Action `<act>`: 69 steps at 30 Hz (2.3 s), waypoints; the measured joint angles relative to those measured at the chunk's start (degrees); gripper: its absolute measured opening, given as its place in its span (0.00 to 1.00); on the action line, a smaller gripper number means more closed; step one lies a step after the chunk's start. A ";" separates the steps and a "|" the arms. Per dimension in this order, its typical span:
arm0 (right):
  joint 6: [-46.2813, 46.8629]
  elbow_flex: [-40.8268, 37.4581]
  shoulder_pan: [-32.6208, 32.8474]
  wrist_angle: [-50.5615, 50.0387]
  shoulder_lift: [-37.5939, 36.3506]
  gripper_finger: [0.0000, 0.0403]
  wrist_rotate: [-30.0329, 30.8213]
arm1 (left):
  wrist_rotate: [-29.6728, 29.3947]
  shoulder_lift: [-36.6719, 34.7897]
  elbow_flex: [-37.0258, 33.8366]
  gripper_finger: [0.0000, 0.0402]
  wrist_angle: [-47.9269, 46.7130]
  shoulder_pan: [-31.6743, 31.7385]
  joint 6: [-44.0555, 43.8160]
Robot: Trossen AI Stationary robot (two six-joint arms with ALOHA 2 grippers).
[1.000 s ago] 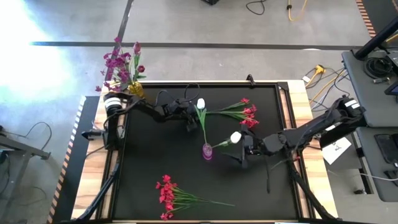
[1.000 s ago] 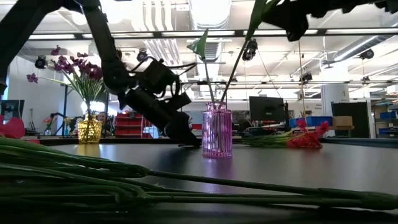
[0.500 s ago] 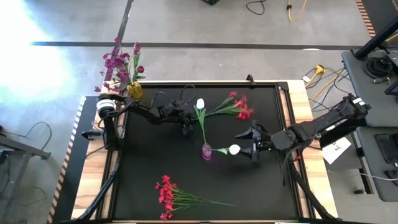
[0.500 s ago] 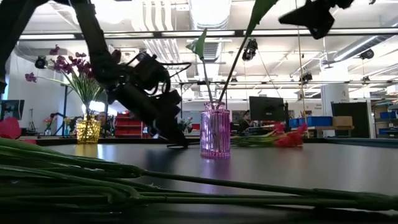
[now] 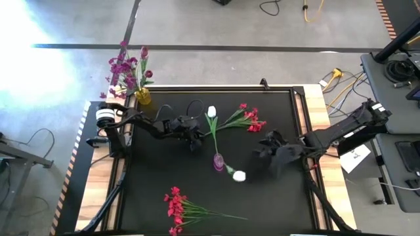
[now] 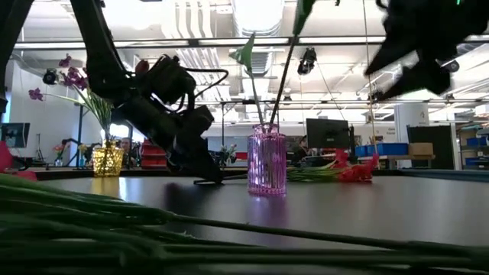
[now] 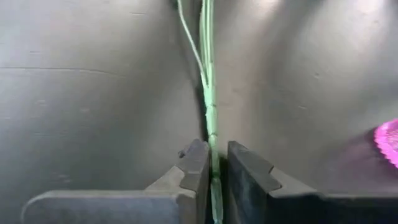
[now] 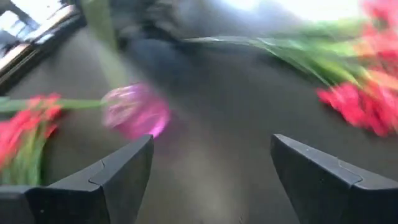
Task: Sort flowers into vase by color
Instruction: Put the top red flower into the violet vase
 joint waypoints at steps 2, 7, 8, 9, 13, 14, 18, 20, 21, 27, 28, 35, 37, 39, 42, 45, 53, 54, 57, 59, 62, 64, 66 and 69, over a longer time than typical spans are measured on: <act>10.24 -2.00 -1.31 -0.14 0.76 0.77 0.42 | 0.30 0.00 0.36 0.15 -0.12 -0.94 -0.24; 28.46 -8.07 -6.36 6.51 3.51 0.74 -0.08 | 1.55 0.06 2.14 0.30 -0.30 -2.27 1.50; 30.60 -8.94 -7.59 8.44 4.28 0.73 -0.36 | 1.51 0.02 2.50 0.34 -0.61 -2.23 2.15; 31.94 -9.45 -9.03 10.51 5.06 0.72 -0.97 | 1.38 -0.16 2.75 0.37 -1.02 -2.22 2.72; 31.45 -9.84 -15.30 19.20 8.84 0.71 -1.82 | 1.26 -2.37 2.69 0.49 -3.07 -2.11 5.58; 31.22 -9.66 -17.13 21.28 10.16 0.70 -2.57 | 1.24 -3.29 2.29 0.51 -3.19 -2.11 6.41; 32.38 -8.21 -24.41 28.24 17.47 0.68 -7.29 | 1.14 -7.76 0.71 0.59 -4.29 -2.11 9.56; 33.71 -7.39 -27.25 33.54 22.07 0.66 -9.30 | 0.99 -10.14 -0.22 0.62 -4.14 -2.10 10.37; 34.12 -6.64 -28.46 36.94 24.62 0.66 -10.39 | 0.89 -11.45 -0.85 0.63 -4.15 -2.07 10.43; 36.17 0.40 -35.54 41.64 39.38 0.61 -18.86 | 0.78 -17.58 -6.29 0.64 -1.66 -2.11 10.08; 36.50 1.59 -36.59 42.11 41.35 0.60 -19.82 | 0.77 -18.56 -7.75 0.64 -0.45 -2.11 9.73; 39.83 6.98 -40.41 42.39 50.61 0.43 -22.24 | 0.84 -21.72 -16.37 0.64 9.07 -3.00 4.92; 40.25 7.32 -41.05 41.96 51.10 0.33 -22.60 | 0.83 -22.05 -18.33 0.64 11.33 -3.06 4.36; 40.71 7.42 -41.40 41.77 51.10 0.21 -22.05 | 0.81 -22.46 -20.16 0.64 14.16 -3.11 4.20; 40.20 7.26 -41.72 42.04 49.58 0.06 -20.02 | 1.00 -23.23 -22.03 0.64 16.78 -3.16 3.66; 35.07 7.16 -42.30 42.48 46.53 0.03 -16.96 | 1.33 -24.82 -23.13 0.64 17.35 -3.31 2.40; 3.19 6.76 -41.35 42.15 28.87 0.02 -4.13 | 2.87 -29.79 -24.57 0.62 17.48 -7.13 -0.54; -1.94 6.72 -40.55 41.89 26.07 0.02 -2.70 | 3.07 -30.26 -24.57 0.62 17.74 -8.23 -0.56; -17.97 6.82 -36.98 42.84 17.26 0.02 -0.39 | 3.27 -31.22 -24.48 0.60 19.71 -11.79 -0.57; -26.41 6.66 -33.59 42.92 12.44 0.02 -0.72 | 3.35 -31.72 -24.48 0.59 21.70 -14.14 -0.49; -34.47 5.88 -27.70 41.91 7.04 0.02 -0.68 | 3.42 -32.53 -24.42 0.58 23.72 -16.78 -0.37; -38.28 5.42 -23.59 42.17 4.20 0.02 -0.60 | 3.38 -33.11 -24.23 0.57 24.32 -18.02 -0.39; -41.79 5.04 -19.69 42.28 2.32 0.02 -0.64 | 3.34 -33.61 -23.83 0.57 24.43 -18.98 -0.62; -46.38 4.58 -14.20 41.93 0.66 0.02 2.00 | 3.34 -34.06 -23.38 0.56 24.77 -20.47 -1.11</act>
